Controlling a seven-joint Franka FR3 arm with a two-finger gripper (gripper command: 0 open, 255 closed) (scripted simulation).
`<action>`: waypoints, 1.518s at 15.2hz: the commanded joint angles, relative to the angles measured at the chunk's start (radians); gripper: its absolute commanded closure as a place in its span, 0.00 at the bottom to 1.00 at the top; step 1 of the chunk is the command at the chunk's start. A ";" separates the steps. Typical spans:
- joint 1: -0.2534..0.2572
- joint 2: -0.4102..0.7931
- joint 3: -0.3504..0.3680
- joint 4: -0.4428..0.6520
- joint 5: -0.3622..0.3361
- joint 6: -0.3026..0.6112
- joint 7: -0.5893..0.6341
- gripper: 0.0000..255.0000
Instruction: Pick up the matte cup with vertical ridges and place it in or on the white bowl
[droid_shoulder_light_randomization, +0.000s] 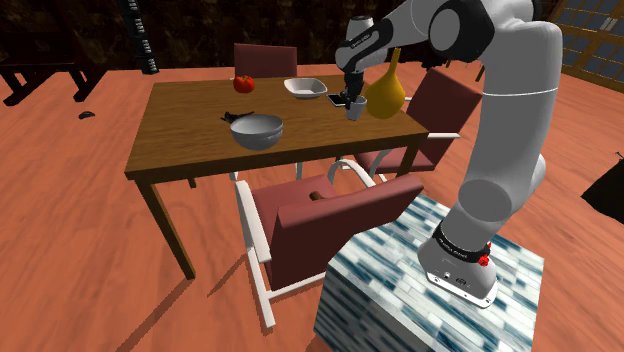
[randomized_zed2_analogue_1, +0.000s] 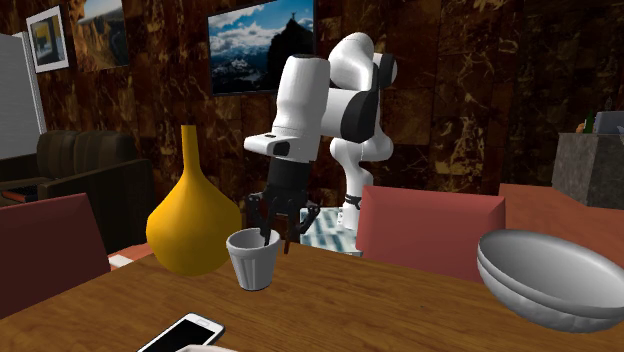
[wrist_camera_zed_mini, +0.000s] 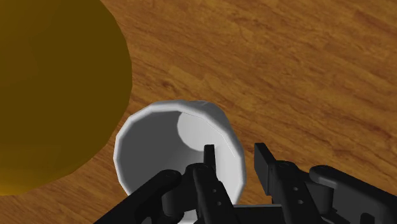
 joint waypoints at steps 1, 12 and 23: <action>0.000 0.000 0.000 0.000 0.000 0.000 0.000 1.00; 0.003 -0.024 -0.003 0.022 -0.005 -0.045 -0.002 1.00; 0.007 -0.074 -0.008 0.104 -0.014 -0.175 -0.010 1.00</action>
